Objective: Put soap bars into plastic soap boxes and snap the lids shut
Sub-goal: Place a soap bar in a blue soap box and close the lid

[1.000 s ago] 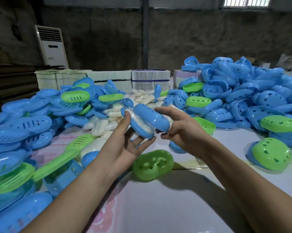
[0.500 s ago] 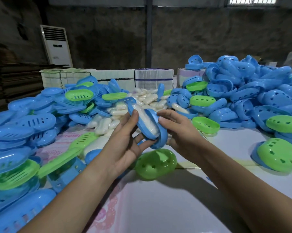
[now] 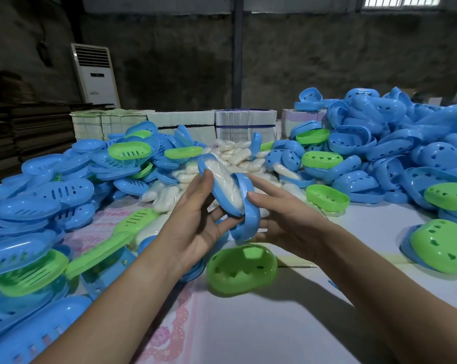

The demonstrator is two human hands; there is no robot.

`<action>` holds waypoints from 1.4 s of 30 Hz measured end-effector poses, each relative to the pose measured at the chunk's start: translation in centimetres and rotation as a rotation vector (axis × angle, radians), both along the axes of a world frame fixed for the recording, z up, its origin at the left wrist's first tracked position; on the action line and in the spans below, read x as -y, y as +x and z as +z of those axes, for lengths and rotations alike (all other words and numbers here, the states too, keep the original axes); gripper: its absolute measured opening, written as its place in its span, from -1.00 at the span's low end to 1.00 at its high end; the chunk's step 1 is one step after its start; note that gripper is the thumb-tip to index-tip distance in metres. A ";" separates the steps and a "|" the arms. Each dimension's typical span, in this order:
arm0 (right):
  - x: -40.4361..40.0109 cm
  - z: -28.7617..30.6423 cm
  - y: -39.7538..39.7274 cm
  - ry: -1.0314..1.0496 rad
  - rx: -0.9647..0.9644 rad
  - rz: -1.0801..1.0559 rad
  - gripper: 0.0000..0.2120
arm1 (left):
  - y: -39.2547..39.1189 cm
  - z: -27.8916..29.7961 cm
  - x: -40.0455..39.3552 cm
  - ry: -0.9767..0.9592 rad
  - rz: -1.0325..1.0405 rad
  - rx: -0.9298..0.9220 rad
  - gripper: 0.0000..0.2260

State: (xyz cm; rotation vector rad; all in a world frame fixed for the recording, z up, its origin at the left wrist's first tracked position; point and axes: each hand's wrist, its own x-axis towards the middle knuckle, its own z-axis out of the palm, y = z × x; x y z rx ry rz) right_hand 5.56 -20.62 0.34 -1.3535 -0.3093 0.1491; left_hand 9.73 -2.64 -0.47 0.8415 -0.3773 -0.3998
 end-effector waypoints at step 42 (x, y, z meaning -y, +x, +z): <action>-0.2 0.0 -0.3 -0.242 0.408 -0.305 -0.30 | -1.0 -0.2 0.5 0.345 0.215 0.459 -0.52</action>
